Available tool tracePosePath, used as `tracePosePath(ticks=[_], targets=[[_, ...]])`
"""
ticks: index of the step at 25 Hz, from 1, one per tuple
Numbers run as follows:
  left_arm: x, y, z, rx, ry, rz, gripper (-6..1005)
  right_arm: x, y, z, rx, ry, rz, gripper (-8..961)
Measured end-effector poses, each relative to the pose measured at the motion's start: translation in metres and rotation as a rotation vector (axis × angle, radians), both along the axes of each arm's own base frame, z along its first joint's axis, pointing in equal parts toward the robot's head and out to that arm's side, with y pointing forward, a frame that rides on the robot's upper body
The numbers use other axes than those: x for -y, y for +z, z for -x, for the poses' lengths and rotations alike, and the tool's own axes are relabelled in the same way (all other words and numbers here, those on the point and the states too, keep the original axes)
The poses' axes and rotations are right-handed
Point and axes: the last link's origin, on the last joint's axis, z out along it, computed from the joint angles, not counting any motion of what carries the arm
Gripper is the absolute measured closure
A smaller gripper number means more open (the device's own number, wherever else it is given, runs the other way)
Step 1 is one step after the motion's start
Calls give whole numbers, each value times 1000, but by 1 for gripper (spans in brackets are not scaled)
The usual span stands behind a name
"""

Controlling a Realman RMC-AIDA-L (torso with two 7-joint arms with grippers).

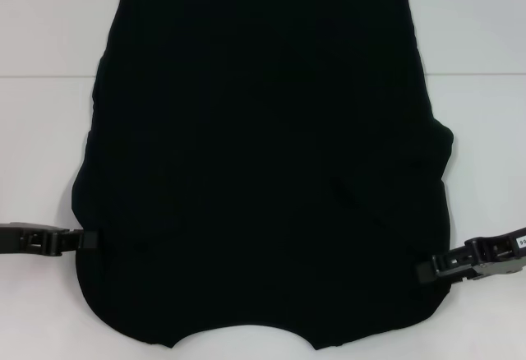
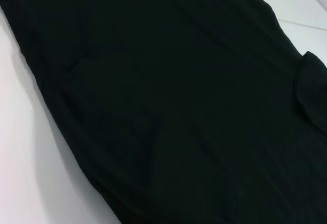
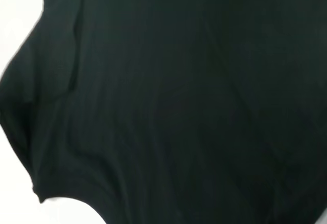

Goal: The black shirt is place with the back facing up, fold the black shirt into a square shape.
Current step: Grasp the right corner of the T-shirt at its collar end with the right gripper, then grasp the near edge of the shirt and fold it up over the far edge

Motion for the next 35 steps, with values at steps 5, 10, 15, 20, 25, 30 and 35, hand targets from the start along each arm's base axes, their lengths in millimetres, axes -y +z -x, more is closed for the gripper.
tracePosePath(ticks=[5,10,15,20,25,30,35], targets=[[-1,0,-1,-2,-6,0,893,0,-2,0,10,-10,10,213],[-1,0,-1,-4,-10,0,889,0,-2,0,10,-26,6,389],[0,0,0,-4,-11,0,885,1,-2,-3,15,-31,3,606],[0,0,0,-5,-12,0,882,5,-4,-8,27,-41,5,909],[0,0,0,-5,-14,1,878,9,-4,-14,26,-44,-2,910],[6,1,-1,35,-6,8,875,19,-3,-24,10,-42,-18,912],[18,11,1,121,20,-12,871,34,5,-37,-41,-43,-53,912]])
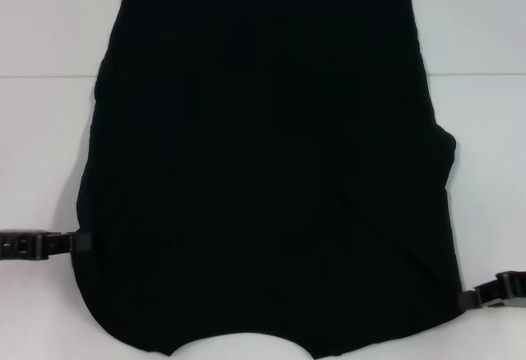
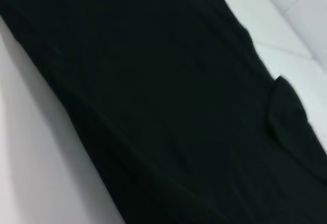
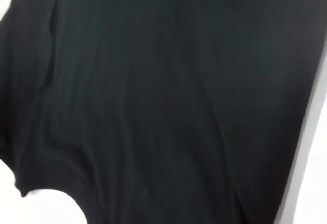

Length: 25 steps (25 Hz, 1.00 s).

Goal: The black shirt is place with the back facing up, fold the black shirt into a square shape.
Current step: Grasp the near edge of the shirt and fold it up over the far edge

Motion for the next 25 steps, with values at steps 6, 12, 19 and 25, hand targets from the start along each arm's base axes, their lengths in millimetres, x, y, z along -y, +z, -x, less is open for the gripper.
tracePosePath(ticks=[6,12,19,25], targets=[[13,3,4,43,17,6,867,16,18,-14,-26,-7,-53,911],[27,-1,4,86,20,44,862,38,34,-30,-38,-23,-77,912],[46,-3,7,141,17,57,857,73,41,-48,-72,-37,-97,911],[70,-11,9,197,22,93,853,101,50,-61,-100,-59,-139,912]])
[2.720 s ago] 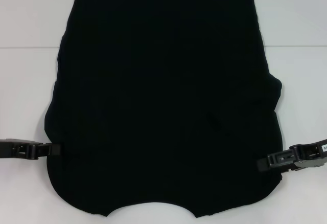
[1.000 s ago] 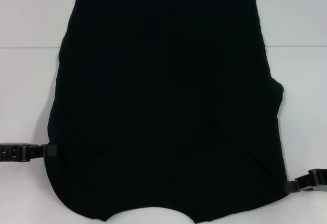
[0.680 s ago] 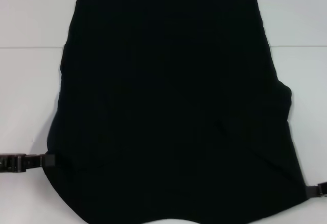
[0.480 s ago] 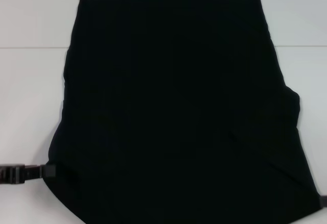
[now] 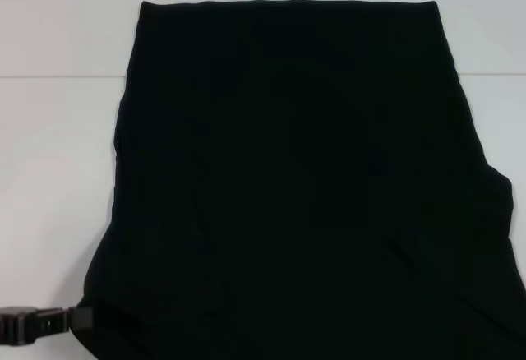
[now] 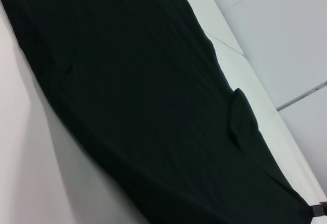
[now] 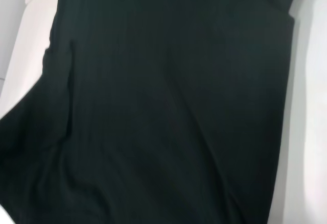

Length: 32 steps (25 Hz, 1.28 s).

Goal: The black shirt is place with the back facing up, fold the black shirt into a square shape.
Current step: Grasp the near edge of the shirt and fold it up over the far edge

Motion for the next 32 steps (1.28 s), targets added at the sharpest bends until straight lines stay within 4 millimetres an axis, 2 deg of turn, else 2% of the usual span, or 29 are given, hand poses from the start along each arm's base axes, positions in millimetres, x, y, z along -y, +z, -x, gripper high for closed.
tracePosePath(ticks=[3,6,8,11,17,22,26,32], targets=[[4,-4,0,17,4,7,851,6,5,-4,3,-9,-20,912],[-1,-6,-3,35,-9,3,849,3,9,-4,2,-3,-44,911],[-10,-5,-9,43,-33,-8,847,-4,12,-2,0,9,-70,911],[-36,0,-21,47,-83,-41,845,-20,17,3,2,32,-121,911],[-102,3,-53,10,-161,-96,841,-69,29,18,47,88,-225,912],[-159,-4,-83,-77,-195,-162,837,-116,33,32,110,108,-309,911],[-194,-6,-100,-155,-193,-254,834,-151,35,45,159,120,-377,911],[-230,-8,-117,-229,-166,-384,830,-205,33,65,268,138,-464,911]])
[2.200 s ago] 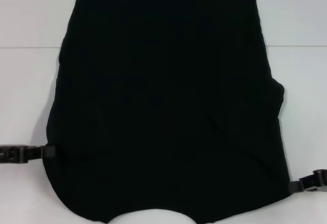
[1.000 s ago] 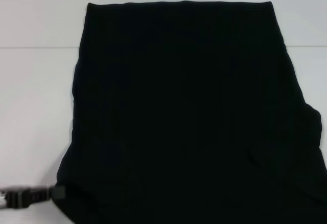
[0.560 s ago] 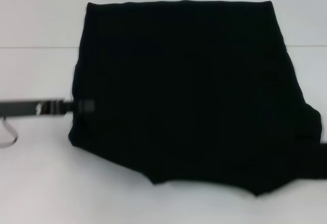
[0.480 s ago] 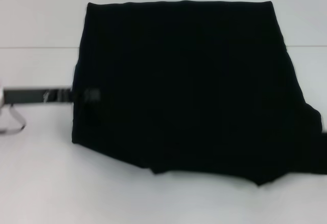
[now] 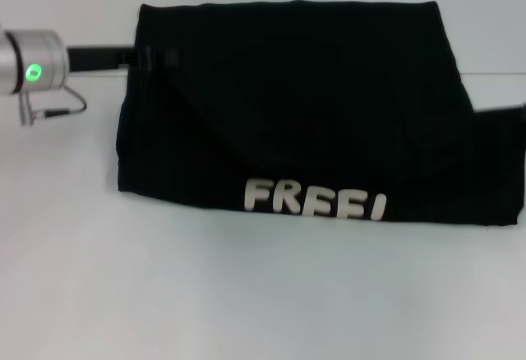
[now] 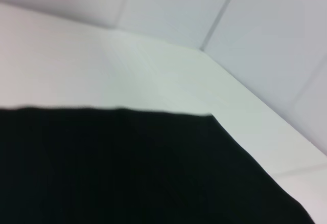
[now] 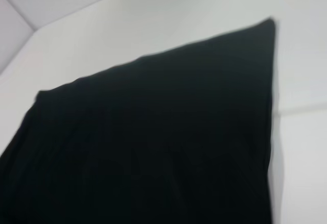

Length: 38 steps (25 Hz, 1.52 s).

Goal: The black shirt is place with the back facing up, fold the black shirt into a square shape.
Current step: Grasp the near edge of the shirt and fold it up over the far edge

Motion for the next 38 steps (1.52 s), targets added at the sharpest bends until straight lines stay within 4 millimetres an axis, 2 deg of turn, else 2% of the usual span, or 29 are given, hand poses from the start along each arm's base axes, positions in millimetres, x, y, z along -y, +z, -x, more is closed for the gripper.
tracePosePath(ticks=[5,8,14,19,28,38], targets=[[-23,0,-14,-26,13,-104,826,-38,-2,21,117,17,-86,912],[-33,3,-20,-45,21,-167,824,-59,-6,40,173,43,-127,912],[-45,5,-23,-64,37,-259,820,-82,-18,70,241,89,-171,912],[-46,-7,-18,-107,52,-308,816,-82,-38,62,271,57,-192,911],[-34,-34,6,-167,99,-376,810,-73,-67,51,292,47,-211,911],[-25,-44,16,-198,103,-374,802,-64,-90,51,320,64,-173,799]])
